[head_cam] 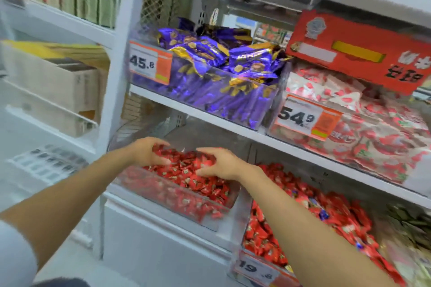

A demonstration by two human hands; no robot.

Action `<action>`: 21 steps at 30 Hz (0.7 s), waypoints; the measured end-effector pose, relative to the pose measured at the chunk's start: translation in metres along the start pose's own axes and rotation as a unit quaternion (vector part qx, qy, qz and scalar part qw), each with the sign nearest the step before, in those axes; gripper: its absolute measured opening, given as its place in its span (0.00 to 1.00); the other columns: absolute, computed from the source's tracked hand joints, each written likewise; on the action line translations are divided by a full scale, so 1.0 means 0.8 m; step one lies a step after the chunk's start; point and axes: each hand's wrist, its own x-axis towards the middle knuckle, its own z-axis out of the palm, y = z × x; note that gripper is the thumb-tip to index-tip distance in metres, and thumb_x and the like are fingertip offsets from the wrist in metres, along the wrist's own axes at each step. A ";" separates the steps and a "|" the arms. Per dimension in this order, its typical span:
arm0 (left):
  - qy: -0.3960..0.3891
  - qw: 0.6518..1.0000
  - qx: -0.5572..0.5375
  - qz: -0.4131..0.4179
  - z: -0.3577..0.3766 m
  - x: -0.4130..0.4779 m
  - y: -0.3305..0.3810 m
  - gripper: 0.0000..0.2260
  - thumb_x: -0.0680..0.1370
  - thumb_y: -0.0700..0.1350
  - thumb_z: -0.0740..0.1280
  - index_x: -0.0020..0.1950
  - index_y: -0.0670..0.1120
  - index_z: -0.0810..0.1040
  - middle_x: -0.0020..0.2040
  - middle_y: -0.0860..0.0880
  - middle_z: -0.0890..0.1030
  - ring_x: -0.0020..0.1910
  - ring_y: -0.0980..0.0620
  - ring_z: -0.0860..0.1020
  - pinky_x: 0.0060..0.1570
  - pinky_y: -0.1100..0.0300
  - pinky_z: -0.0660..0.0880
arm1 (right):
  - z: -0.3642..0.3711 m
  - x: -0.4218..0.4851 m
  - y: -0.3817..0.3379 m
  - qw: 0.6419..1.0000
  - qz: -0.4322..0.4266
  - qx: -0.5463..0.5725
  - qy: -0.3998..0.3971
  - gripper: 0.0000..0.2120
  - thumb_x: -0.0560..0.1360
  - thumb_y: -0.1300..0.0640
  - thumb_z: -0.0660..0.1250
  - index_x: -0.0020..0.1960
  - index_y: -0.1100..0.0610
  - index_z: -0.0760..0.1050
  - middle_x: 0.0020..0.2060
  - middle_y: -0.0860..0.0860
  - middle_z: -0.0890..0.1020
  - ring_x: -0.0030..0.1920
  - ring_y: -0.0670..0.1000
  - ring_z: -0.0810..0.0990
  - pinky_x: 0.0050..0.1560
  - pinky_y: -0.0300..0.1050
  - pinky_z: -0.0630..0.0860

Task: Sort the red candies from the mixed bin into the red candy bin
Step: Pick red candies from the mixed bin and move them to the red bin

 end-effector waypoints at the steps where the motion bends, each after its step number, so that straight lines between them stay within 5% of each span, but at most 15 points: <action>1: -0.018 1.000 0.005 -0.005 0.002 -0.003 -0.001 0.25 0.68 0.52 0.77 0.64 0.50 0.76 0.58 0.52 0.78 0.59 0.52 0.76 0.61 0.58 0.70 | -0.001 -0.001 0.005 0.999 0.006 -0.039 -0.016 0.32 0.72 0.48 0.73 0.72 0.51 0.67 0.69 0.54 0.72 0.69 0.54 0.69 0.66 0.40 0.64; 9: 0.007 0.990 -0.035 0.133 0.047 -0.042 0.121 0.17 0.71 0.46 0.75 0.58 0.49 0.80 0.52 0.53 0.81 0.51 0.58 0.77 0.52 0.68 0.70 | -0.024 -0.172 0.101 0.969 0.049 -0.001 0.243 0.10 0.74 0.62 0.68 0.55 0.53 0.81 0.51 0.48 0.83 0.54 0.49 0.79 0.60 0.44 0.72; 13: 0.020 0.973 -0.032 0.228 0.102 -0.052 0.238 0.13 0.73 0.46 0.73 0.57 0.50 0.80 0.47 0.55 0.79 0.47 0.58 0.76 0.52 0.63 0.72 | -0.036 -0.276 0.165 0.960 0.139 0.012 0.243 0.10 0.75 0.62 0.68 0.50 0.49 0.80 0.48 0.44 0.82 0.47 0.40 0.79 0.49 0.30 0.69; 15: -0.004 0.965 -0.010 0.263 0.135 -0.055 0.286 0.14 0.74 0.48 0.71 0.59 0.50 0.79 0.52 0.53 0.80 0.51 0.56 0.77 0.55 0.61 0.72 | -0.038 -0.315 0.190 0.955 0.171 0.030 0.240 0.10 0.75 0.62 0.68 0.48 0.47 0.78 0.46 0.45 0.81 0.41 0.37 0.78 0.43 0.25 0.68; 19: -0.121 0.944 0.058 0.300 0.207 -0.051 0.338 0.23 0.75 0.55 0.69 0.69 0.51 0.72 0.67 0.50 0.75 0.66 0.50 0.72 0.63 0.60 0.67 | -0.031 -0.361 0.233 0.948 0.196 0.093 0.234 0.11 0.75 0.64 0.67 0.54 0.52 0.79 0.53 0.46 0.81 0.56 0.42 0.78 0.58 0.33 0.71; 21: -0.136 0.926 0.158 0.313 0.229 -0.044 0.344 0.24 0.75 0.57 0.68 0.69 0.53 0.72 0.65 0.48 0.76 0.65 0.47 0.72 0.63 0.58 0.68 | -0.031 -0.368 0.242 0.952 0.198 0.105 0.210 0.14 0.76 0.64 0.66 0.60 0.56 0.78 0.59 0.48 0.79 0.60 0.43 0.76 0.63 0.34 0.68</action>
